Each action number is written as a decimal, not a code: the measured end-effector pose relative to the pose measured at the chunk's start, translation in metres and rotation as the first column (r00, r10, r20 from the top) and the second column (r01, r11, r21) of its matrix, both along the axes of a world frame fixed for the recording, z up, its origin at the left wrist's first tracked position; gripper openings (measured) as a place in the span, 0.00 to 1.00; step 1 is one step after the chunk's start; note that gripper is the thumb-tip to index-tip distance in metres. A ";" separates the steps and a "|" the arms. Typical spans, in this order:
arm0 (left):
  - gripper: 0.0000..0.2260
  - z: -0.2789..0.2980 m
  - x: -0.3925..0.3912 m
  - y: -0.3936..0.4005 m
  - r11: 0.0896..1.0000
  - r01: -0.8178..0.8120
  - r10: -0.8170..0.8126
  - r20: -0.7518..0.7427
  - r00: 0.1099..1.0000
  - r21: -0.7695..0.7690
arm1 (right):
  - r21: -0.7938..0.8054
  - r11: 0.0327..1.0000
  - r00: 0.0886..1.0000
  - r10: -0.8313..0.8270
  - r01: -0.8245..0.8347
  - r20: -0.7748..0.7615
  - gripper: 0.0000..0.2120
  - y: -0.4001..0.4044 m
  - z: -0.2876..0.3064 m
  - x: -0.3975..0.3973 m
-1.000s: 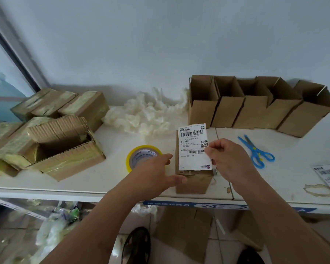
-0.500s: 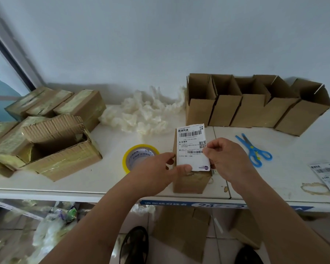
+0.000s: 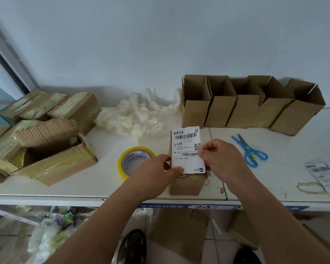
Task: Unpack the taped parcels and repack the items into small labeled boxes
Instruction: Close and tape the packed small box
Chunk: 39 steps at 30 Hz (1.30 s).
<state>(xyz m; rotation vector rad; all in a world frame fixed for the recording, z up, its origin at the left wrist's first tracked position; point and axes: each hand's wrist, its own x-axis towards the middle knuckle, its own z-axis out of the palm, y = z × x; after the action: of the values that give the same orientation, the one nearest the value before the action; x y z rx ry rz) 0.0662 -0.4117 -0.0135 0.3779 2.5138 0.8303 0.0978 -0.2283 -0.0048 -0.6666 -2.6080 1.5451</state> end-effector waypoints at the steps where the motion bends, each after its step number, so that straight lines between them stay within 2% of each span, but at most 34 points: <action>1: 0.25 0.001 0.000 0.001 1.000 -0.014 0.014 0.012 1.000 0.008 | 0.000 1.000 1.000 -0.001 0.001 0.000 0.03 0.000 0.000 0.000; 4: 0.24 0.001 -0.001 0.001 0.998 -0.044 0.042 0.044 0.998 0.041 | -0.006 1.000 1.000 -0.010 0.010 -0.003 0.04 0.000 -0.001 -0.002; 10: 0.26 -0.003 -0.007 0.005 0.964 -0.184 0.145 0.202 0.969 0.190 | 0.006 1.000 1.000 -0.012 0.012 0.010 0.05 0.001 -0.003 -0.005; 12: 0.22 -0.001 -0.006 0.009 0.949 -0.225 0.174 0.228 0.958 0.222 | 0.004 1.000 1.000 -0.018 0.018 0.007 0.05 0.002 -0.003 -0.004; 16: 0.21 0.001 -0.005 0.015 0.965 -0.185 0.154 0.166 0.974 0.186 | 0.005 1.000 1.000 -0.018 0.018 0.004 0.05 0.003 -0.003 -0.003; 25: 0.20 0.001 -0.004 0.014 0.964 -0.199 0.169 0.169 0.971 0.177 | -0.017 0.999 0.999 -0.032 0.033 0.010 0.06 0.005 -0.005 -0.008; 28: 0.20 0.001 -0.004 0.013 0.966 -0.193 0.164 0.172 0.971 0.172 | 0.035 0.999 0.999 -0.035 0.035 0.010 0.07 0.006 -0.005 -0.010; 34: 0.19 0.002 -0.005 0.011 0.964 -0.194 0.158 0.189 0.969 0.185 | 0.094 0.994 0.997 -0.061 0.056 0.047 0.13 0.016 -0.008 -0.019; 39: 0.20 0.004 -0.004 0.012 0.961 -0.206 0.166 0.209 0.964 0.187 | 0.143 0.989 0.999 -0.033 0.028 0.033 0.27 0.013 -0.007 -0.037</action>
<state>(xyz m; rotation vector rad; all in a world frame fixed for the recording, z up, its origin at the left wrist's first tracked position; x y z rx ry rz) 0.0620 -0.3998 -0.0099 0.1188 2.3145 1.1508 0.0607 -0.2158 -0.0118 -0.7244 -2.6884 1.3356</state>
